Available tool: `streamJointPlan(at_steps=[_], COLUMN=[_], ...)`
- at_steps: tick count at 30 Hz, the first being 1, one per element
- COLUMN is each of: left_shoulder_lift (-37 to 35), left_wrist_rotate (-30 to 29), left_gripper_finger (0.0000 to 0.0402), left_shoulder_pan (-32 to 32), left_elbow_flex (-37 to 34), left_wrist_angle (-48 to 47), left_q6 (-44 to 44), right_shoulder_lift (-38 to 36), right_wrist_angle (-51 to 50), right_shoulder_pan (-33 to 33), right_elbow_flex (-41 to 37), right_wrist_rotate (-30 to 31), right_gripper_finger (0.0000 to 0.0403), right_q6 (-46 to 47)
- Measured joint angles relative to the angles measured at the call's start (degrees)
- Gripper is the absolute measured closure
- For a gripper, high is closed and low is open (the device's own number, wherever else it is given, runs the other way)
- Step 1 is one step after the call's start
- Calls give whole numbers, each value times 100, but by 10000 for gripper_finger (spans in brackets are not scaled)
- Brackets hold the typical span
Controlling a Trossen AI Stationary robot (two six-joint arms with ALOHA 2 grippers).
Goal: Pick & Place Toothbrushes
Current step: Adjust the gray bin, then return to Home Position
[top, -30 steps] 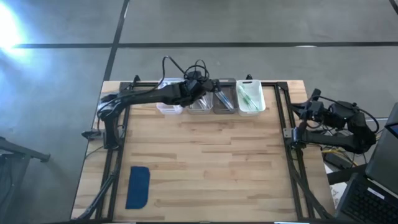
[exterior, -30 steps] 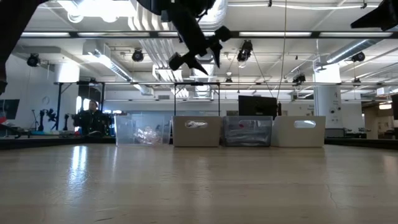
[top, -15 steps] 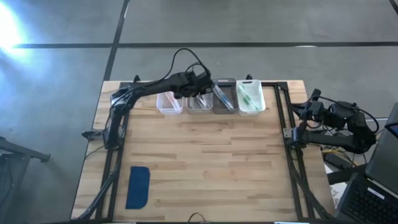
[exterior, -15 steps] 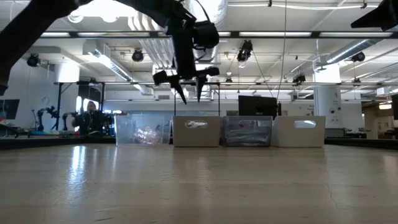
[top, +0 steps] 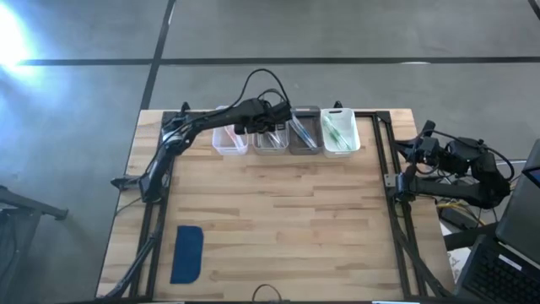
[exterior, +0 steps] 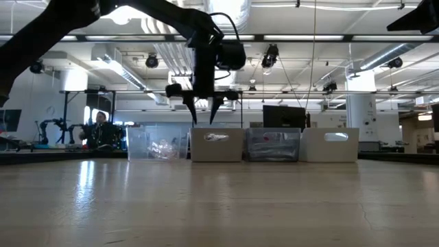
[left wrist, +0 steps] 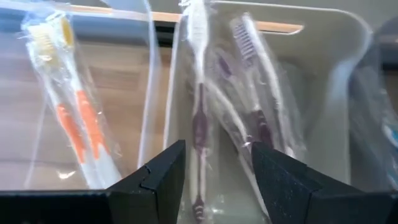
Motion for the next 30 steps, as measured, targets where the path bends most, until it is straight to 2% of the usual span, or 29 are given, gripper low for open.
streamJointPlan(at_steps=[11,18,30], left_shoulder_lift=[181,292,282], left_wrist_rotate=[-191,-265,-673], left_gripper_finger=[213,213,213], left_shoulder_pan=[217,193,177], left_elbow_flex=[-138,-147,206], left_wrist_angle=[-64,265,124], left_q6=[-53,221,360], right_shoulder_lift=[0,0,0], right_wrist_angle=[0,0,0], right_shoulder_pan=[-1,-2,0], right_elbow_flex=[0,0,0], right_wrist_rotate=[1,2,2], right_gripper_finger=[394,394,394], right_q6=[12,10,1])
